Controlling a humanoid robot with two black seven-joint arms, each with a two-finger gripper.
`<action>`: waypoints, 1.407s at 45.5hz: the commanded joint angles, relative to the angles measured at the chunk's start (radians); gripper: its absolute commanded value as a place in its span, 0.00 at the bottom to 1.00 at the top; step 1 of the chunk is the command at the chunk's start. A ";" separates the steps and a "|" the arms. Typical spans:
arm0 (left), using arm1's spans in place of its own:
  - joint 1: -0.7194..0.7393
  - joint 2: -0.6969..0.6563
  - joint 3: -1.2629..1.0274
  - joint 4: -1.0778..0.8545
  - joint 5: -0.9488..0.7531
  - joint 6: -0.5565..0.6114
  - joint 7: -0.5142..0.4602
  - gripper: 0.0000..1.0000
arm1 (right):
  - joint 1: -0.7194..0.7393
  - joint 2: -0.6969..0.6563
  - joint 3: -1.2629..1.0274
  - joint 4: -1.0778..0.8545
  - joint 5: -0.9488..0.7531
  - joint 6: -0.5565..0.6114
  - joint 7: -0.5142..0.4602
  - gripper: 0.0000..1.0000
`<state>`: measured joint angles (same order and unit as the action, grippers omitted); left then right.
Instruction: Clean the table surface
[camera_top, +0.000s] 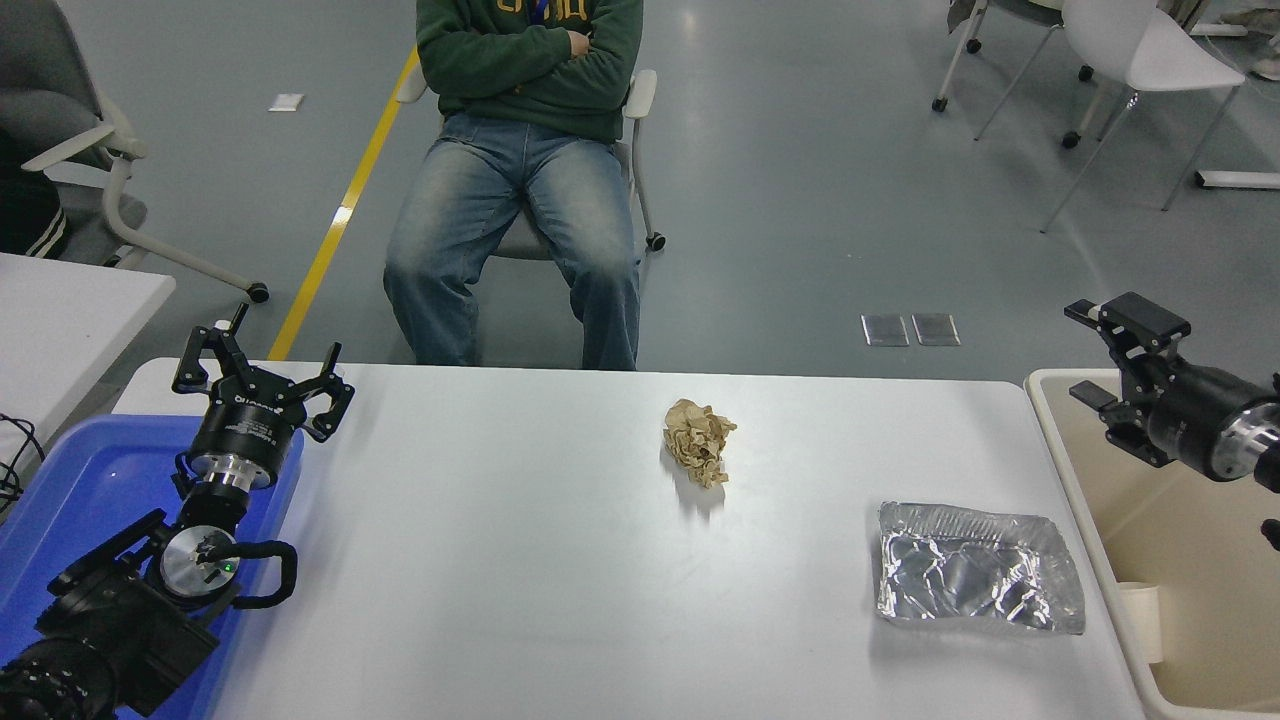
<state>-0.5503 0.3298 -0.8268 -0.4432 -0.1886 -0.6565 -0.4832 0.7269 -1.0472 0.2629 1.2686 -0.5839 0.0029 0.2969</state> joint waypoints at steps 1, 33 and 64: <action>0.000 0.000 0.000 0.000 0.000 0.000 0.000 1.00 | 0.034 -0.057 -0.103 0.049 -0.220 0.058 0.001 1.00; 0.000 0.000 0.000 0.000 0.000 0.000 0.000 1.00 | 0.220 0.058 -0.524 -0.057 -0.563 0.055 -0.001 1.00; 0.001 0.000 0.000 0.000 0.000 0.000 0.000 1.00 | 0.174 0.358 -0.682 -0.477 -0.596 0.045 0.004 1.00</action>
<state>-0.5500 0.3298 -0.8268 -0.4433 -0.1887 -0.6565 -0.4832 0.9269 -0.7719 -0.3621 0.9071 -1.1748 0.0507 0.2988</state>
